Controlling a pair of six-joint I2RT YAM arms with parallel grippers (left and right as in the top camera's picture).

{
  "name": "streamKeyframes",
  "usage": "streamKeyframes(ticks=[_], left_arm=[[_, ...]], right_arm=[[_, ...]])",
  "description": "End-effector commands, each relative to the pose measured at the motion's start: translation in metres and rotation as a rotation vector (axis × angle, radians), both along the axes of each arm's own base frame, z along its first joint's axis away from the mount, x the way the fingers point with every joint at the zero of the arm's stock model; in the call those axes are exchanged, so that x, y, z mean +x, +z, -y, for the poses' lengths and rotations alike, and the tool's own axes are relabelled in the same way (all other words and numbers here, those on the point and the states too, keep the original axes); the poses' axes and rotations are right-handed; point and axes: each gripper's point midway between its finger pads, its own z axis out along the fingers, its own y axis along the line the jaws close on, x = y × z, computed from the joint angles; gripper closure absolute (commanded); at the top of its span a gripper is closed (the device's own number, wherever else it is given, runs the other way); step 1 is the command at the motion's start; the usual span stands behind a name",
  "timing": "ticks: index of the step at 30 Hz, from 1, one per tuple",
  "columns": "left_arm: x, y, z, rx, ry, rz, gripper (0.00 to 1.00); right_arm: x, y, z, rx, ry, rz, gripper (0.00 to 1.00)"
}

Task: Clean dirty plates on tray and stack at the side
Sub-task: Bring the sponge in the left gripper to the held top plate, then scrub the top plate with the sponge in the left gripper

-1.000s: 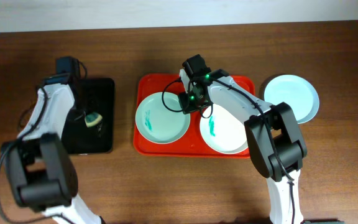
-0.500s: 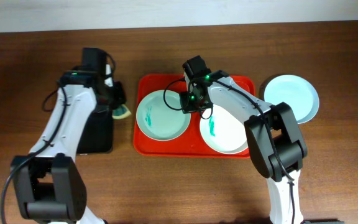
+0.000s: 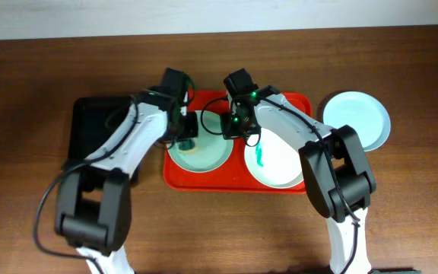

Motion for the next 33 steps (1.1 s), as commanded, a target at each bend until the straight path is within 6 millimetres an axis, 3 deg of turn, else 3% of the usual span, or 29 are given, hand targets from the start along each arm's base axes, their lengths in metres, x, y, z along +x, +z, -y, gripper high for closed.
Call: streamKeyframes(ticks=[1,6,10,15,18,21,26,28,33], left_arm=[[0.000,-0.024,0.007,-0.001,-0.001,-0.046,1.00],[0.004,-0.046,0.024,-0.080,-0.020,-0.073,1.00],[0.009,-0.059,0.022,-0.058,-0.015,-0.067,1.00],[0.014,-0.068,-0.038,0.274,0.048,-0.027,1.00],[0.018,-0.057,-0.067,0.448,0.073,0.005,1.00],[0.024,-0.042,-0.078,0.520,0.084,0.024,1.00],[0.035,-0.019,-0.061,0.441,0.078,0.024,1.00],[0.036,-0.020,-0.025,0.237,0.048,-0.005,1.00],[0.029,-0.018,0.030,-0.075,-0.016,-0.065,1.00]], right_arm=[[-0.010,-0.011,0.003,-0.026,-0.017,-0.037,0.96],[-0.008,-0.010,0.002,-0.021,-0.017,-0.028,0.96],[-0.008,-0.010,0.002,-0.021,-0.017,-0.028,0.96],[-0.008,-0.011,0.002,-0.022,-0.017,-0.029,0.96],[-0.009,-0.012,0.003,-0.023,-0.017,-0.031,0.96],[-0.009,-0.012,0.003,-0.024,-0.017,-0.032,0.96],[-0.009,-0.012,0.003,-0.024,-0.017,-0.032,0.96],[-0.009,-0.012,0.002,-0.022,-0.017,-0.029,0.96],[-0.009,-0.012,0.002,-0.022,-0.017,-0.029,0.96]])
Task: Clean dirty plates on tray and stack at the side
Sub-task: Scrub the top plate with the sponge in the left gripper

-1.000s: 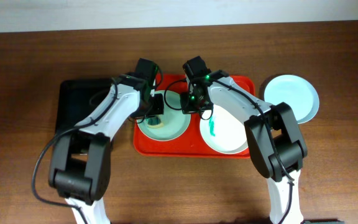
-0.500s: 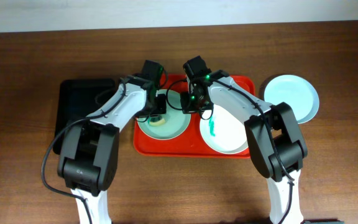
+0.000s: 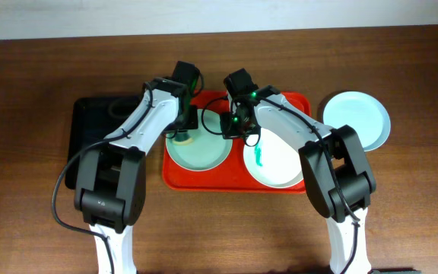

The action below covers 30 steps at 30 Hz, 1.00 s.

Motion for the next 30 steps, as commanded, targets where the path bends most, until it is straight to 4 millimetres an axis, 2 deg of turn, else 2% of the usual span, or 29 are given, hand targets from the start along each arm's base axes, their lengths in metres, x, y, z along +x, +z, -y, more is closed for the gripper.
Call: streamKeyframes(ticks=[1,5,12,16,18,22,24,27,30], left_arm=[[-0.007,0.004,0.049,-0.292,-0.039,-0.070,1.00],[-0.005,-0.003,0.042,-0.256,-0.032,-0.054,1.00],[-0.005,-0.023,0.005,-0.057,0.008,-0.011,1.00],[-0.010,-0.043,0.001,-0.047,0.009,0.000,1.00],[-0.009,-0.044,-0.018,0.050,0.029,0.018,1.00],[-0.007,-0.027,-0.062,0.295,0.072,0.053,1.00],[-0.008,-0.015,-0.071,0.336,0.119,0.064,1.00],[-0.003,0.009,-0.070,0.323,0.147,0.106,1.00],[-0.002,0.029,-0.052,0.197,0.138,0.130,1.00]], right_arm=[[-0.010,-0.012,0.004,-0.033,-0.009,-0.030,0.96],[-0.010,-0.012,0.004,-0.033,-0.009,-0.031,0.96],[-0.009,-0.012,0.004,-0.032,-0.009,-0.029,0.96],[-0.009,-0.012,0.004,-0.032,-0.009,-0.029,0.96],[-0.010,-0.012,0.004,-0.032,-0.008,-0.030,0.96],[-0.009,-0.012,0.004,-0.033,-0.008,-0.029,0.96],[-0.009,-0.012,0.004,-0.033,-0.009,-0.028,0.96],[-0.007,-0.011,0.004,-0.032,-0.009,-0.021,0.96],[-0.005,-0.010,0.003,-0.030,0.002,-0.009,0.96]])
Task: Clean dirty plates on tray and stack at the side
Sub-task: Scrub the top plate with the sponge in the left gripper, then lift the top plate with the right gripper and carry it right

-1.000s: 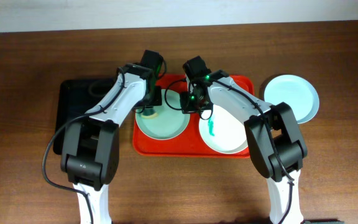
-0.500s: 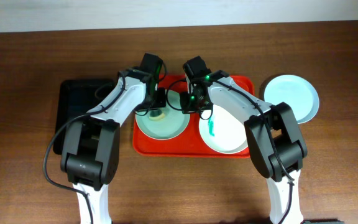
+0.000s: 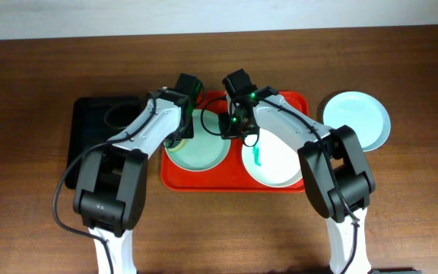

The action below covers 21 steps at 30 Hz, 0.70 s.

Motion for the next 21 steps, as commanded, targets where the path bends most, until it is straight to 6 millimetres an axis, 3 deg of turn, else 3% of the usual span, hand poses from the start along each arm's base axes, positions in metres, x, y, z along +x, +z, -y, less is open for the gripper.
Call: streamKeyframes(ticks=[1,5,10,16,21], left_arm=[[0.011,0.049,-0.010,-0.045,0.057,0.113,1.00],[0.010,0.087,0.004,-0.185,0.044,0.172,1.00],[0.000,0.133,-0.027,-0.213,0.106,0.235,1.00],[-0.019,0.134,-0.076,-0.154,0.216,0.177,1.00],[-0.020,0.132,-0.096,-0.151,0.267,0.173,1.00]], right_arm=[[-0.005,-0.010,0.007,-0.041,-0.006,-0.014,0.96],[0.001,0.005,0.004,-0.032,0.030,0.026,0.96],[0.019,0.059,0.007,-0.068,0.051,0.163,0.96],[0.033,0.119,0.027,-0.272,0.115,0.385,0.96],[0.030,0.163,0.040,-0.529,0.159,0.556,0.96]])
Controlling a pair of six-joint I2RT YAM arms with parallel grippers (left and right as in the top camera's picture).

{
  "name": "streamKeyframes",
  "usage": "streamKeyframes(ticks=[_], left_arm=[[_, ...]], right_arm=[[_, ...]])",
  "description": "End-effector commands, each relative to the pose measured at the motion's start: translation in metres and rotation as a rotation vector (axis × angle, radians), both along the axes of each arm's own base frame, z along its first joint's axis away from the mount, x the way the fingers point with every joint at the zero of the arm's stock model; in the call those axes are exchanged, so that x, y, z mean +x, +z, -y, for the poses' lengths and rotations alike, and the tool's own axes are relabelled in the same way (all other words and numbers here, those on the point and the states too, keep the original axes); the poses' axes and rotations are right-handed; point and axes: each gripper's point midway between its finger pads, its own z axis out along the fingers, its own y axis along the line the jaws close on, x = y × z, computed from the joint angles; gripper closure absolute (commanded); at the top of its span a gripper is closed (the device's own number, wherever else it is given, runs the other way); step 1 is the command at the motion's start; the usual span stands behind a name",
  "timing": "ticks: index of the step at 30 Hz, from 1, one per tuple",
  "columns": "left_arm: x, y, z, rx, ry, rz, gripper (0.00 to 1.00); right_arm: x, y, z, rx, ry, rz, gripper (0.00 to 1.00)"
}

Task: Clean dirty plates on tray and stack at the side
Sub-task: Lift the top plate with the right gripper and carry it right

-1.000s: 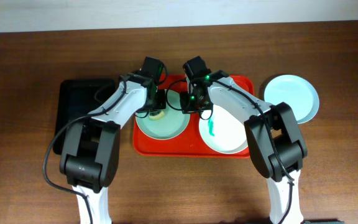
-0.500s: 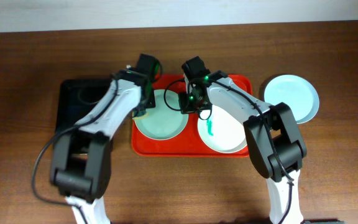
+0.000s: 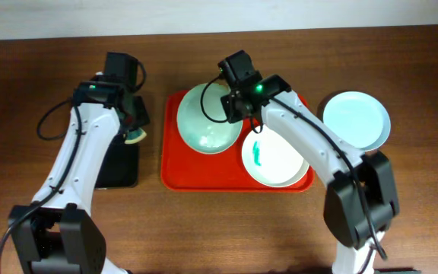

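Note:
A pale green plate (image 3: 204, 125) hangs over the back left of the red tray (image 3: 204, 180), its far rim reaching past the tray's back edge. My right gripper (image 3: 228, 106) is shut on its right rim. A white plate (image 3: 281, 164) smeared with a green stain (image 3: 258, 152) lies in the tray's right half. Off to the left, my left gripper (image 3: 134, 128) is shut on a small yellow-and-teal sponge (image 3: 134, 138) above the right edge of the black tray (image 3: 116, 164).
A clean light blue plate (image 3: 356, 118) rests on the wooden table right of the red tray. The black tray lies flat left of the red one. Both arm bases stand at the front edge.
My left gripper has left the green plate and now holds the sponge over the black tray. The green plate, held by the right gripper, sits farther back and looks larger, as if raised.
The left gripper first pressed the sponge on the green plate's middle while the right gripper held the plate's right rim. Then the sponge was at the plate's back left, then at its left rim. Now the sponge is off the plate and the plate has shifted back.

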Motion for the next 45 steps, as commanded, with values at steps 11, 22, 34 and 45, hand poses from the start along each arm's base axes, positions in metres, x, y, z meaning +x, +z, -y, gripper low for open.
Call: streamKeyframes(ticks=[11,22,34,45], left_arm=[[0.000,0.007,-0.022,0.004,0.063,0.014,1.00],[-0.001,0.006,-0.022,0.004,0.063,0.012,1.00],[-0.001,0.006,-0.022,0.004,0.063,0.011,1.00],[-0.001,0.006,-0.022,0.004,0.063,0.012,1.00]], right_arm=[[-0.021,0.146,-0.022,-1.003,0.219,0.536,0.96],[-0.034,0.177,-0.032,-1.248,0.272,0.543,0.96],[-0.006,0.067,0.007,-0.399,0.097,0.260,0.96],[0.011,0.040,0.195,0.480,-0.237,-0.149,0.96]])
